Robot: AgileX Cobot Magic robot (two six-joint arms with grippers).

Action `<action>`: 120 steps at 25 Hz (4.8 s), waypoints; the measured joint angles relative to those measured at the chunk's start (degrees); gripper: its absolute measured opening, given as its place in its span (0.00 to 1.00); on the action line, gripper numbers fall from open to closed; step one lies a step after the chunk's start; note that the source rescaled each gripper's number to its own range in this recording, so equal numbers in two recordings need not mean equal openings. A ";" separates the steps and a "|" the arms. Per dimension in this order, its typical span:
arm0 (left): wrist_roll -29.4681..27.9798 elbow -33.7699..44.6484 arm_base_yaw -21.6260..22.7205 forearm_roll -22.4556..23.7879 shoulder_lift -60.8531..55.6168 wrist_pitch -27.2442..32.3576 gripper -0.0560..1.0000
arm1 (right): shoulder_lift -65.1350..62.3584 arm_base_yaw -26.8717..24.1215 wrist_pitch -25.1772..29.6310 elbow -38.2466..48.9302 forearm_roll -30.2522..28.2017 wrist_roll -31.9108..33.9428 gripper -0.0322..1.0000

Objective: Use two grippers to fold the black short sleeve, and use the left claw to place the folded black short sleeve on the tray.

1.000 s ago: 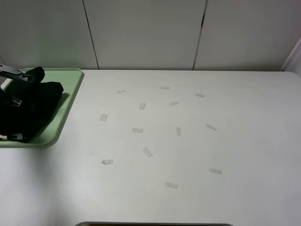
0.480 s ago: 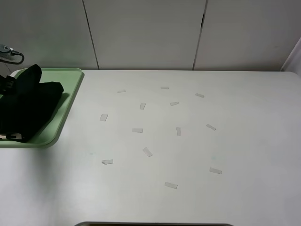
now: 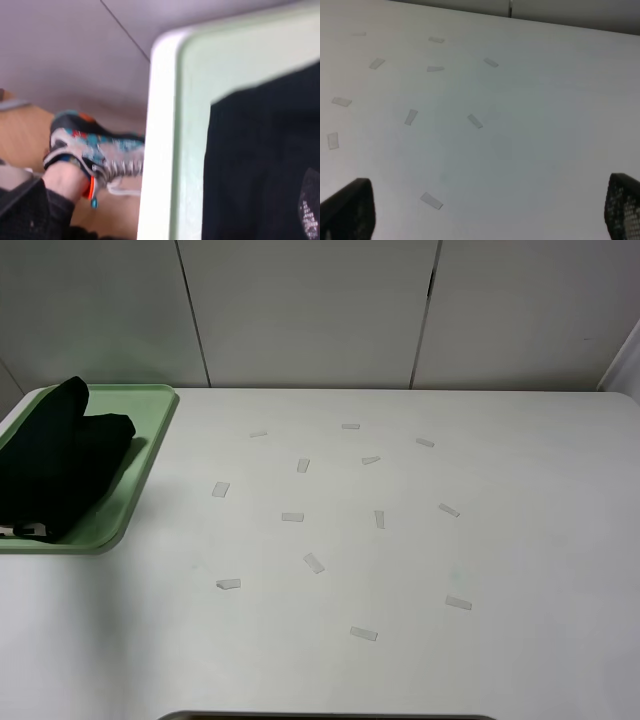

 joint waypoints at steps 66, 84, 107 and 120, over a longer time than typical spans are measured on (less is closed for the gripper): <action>-3.67 29.59 -20.44 -21.41 -87.00 53.92 0.99 | 0.00 0.00 0.00 0.00 0.00 0.00 1.00; -3.78 29.59 -20.44 -21.36 -87.00 53.92 0.99 | 0.00 0.00 0.00 0.00 0.00 0.00 1.00; -3.84 29.59 -20.44 -21.36 -87.00 53.92 0.99 | 0.00 0.00 0.00 0.00 0.00 0.00 1.00; -3.84 29.59 -20.44 -21.36 -87.00 53.92 0.98 | 0.00 0.00 0.00 0.00 0.00 0.00 1.00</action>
